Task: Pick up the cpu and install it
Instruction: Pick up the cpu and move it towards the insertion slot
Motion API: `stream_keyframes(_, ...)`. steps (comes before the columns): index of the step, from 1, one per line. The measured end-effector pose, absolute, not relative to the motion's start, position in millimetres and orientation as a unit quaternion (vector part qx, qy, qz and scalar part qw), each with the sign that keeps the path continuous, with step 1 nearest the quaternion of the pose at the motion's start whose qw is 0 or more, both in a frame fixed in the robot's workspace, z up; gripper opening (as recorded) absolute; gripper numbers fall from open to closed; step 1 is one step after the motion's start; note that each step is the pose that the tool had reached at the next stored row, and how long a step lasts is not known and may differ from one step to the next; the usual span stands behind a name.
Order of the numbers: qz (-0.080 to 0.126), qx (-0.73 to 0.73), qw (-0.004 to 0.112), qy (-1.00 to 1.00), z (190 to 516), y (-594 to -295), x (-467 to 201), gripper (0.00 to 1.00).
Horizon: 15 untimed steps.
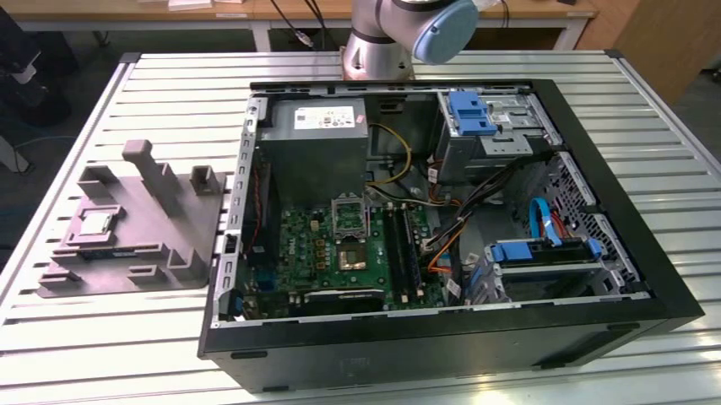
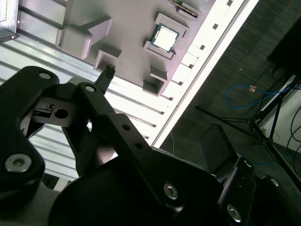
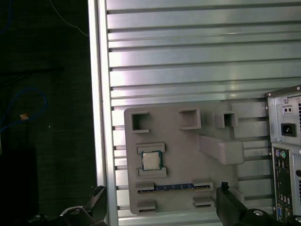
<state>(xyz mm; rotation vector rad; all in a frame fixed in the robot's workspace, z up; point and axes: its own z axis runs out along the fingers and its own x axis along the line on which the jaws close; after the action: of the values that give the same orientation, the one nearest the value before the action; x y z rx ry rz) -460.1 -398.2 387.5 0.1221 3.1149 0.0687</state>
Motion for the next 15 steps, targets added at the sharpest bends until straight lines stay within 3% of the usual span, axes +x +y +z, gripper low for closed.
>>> stream_keyframes(4, 0.022, 0.037, 0.012, 0.999, 387.5, -398.2, -460.1, 0.97)
stream_keyframes(5, 0.022, 0.033, 0.012, 0.999, 387.5, -398.2, -460.1, 0.9)
stream_keyframes(9, 0.022, -0.001, 0.011, 1.0, 387.1, -398.2, -460.1, 0.89)
stream_keyframes(12, 0.023, -0.007, 0.011, 1.0, 386.9, -398.3, -460.1, 0.76)
stream_keyframes(15, 0.023, -0.009, 0.011, 1.0, 386.2, -398.3, -460.0, 0.76)
